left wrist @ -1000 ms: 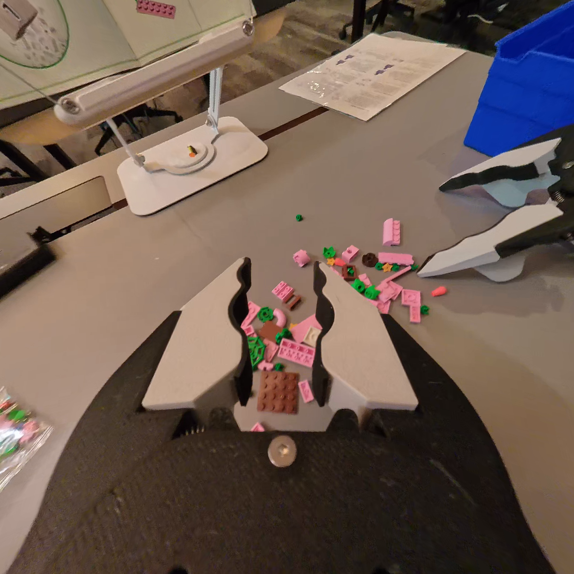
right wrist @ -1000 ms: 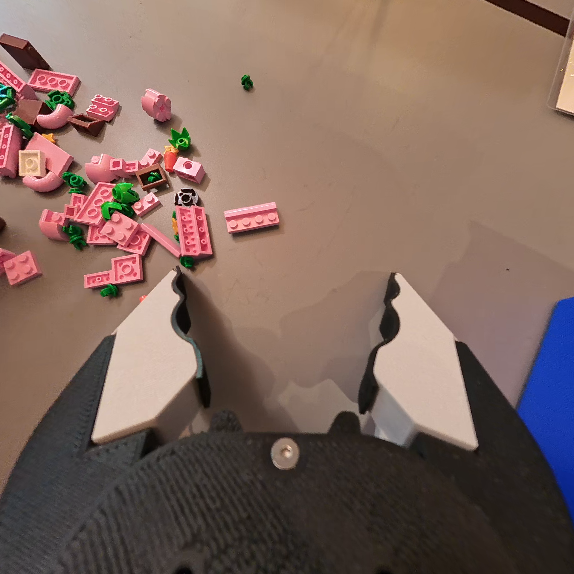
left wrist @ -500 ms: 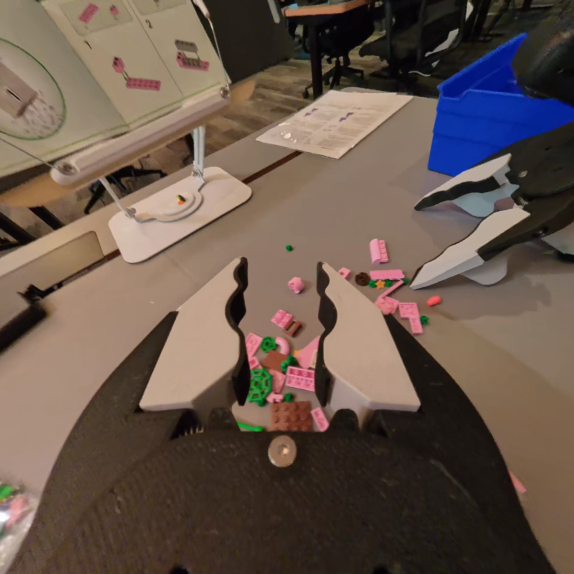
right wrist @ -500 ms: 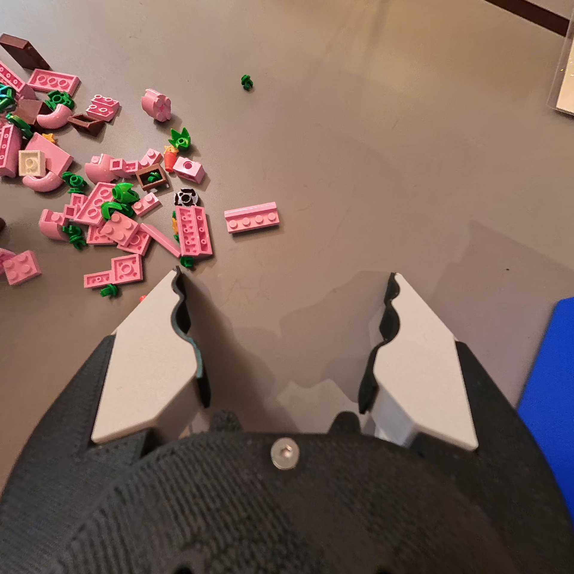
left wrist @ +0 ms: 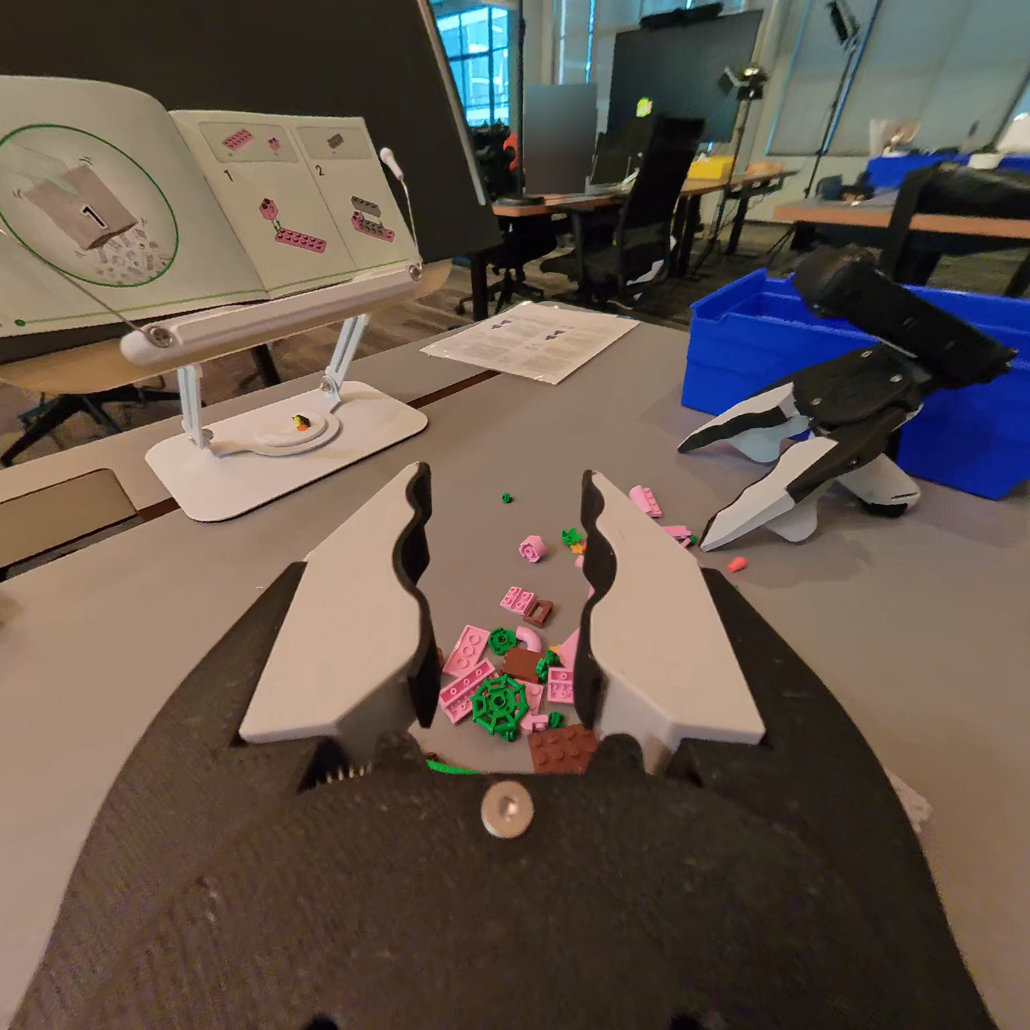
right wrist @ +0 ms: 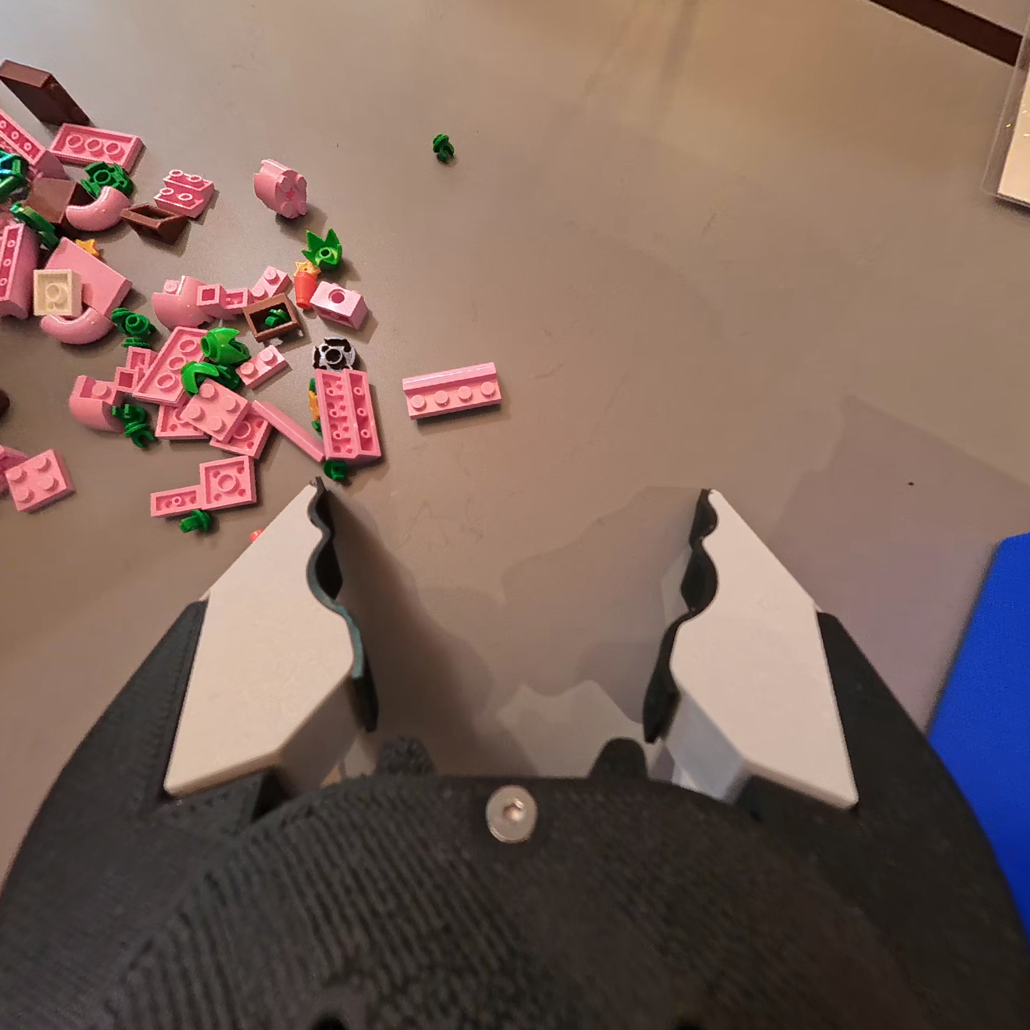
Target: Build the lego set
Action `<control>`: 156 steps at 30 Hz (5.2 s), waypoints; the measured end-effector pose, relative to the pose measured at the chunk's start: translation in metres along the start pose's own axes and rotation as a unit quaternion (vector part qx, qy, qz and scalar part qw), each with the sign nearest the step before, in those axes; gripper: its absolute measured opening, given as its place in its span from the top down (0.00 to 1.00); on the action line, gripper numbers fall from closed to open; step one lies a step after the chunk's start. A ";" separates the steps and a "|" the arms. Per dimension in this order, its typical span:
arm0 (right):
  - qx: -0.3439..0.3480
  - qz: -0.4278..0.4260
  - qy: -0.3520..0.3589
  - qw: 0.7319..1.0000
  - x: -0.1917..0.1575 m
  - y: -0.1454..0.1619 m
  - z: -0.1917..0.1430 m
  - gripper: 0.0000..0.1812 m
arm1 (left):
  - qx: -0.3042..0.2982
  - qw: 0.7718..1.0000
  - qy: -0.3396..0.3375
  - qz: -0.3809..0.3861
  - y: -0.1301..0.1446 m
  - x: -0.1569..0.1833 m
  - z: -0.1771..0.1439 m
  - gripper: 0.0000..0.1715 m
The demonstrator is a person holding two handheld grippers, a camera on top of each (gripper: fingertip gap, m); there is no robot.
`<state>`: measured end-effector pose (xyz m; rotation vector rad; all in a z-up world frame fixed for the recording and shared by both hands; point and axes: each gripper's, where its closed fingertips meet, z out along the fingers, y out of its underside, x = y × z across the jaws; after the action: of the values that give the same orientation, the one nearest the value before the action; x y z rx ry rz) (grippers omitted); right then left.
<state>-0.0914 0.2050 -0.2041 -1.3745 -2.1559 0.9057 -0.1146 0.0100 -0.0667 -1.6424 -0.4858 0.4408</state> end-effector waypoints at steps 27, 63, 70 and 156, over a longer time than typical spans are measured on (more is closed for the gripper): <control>0.119 -0.102 -0.143 0.977 -0.031 -0.084 -0.019 0.50 | 0.007 0.999 -0.032 -0.030 0.025 -0.037 -0.031 0.72; 0.321 -0.227 0.012 0.920 -0.084 -0.105 -0.071 0.60 | -0.092 0.910 -0.372 0.158 -0.083 -0.174 0.224 0.26; 0.321 -0.238 0.021 0.916 -0.084 -0.106 -0.072 0.60 | -0.059 0.923 -0.361 0.119 -0.096 -0.179 0.203 0.62; 0.542 0.022 0.093 0.835 0.095 -0.337 -0.165 0.63 | -0.070 0.953 -0.257 0.142 -0.075 -0.111 0.259 0.54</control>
<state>-0.2359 0.2396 0.1534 -0.8316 -1.0615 1.5679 -0.3535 0.1712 -0.0232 -1.7372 -0.6788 1.0867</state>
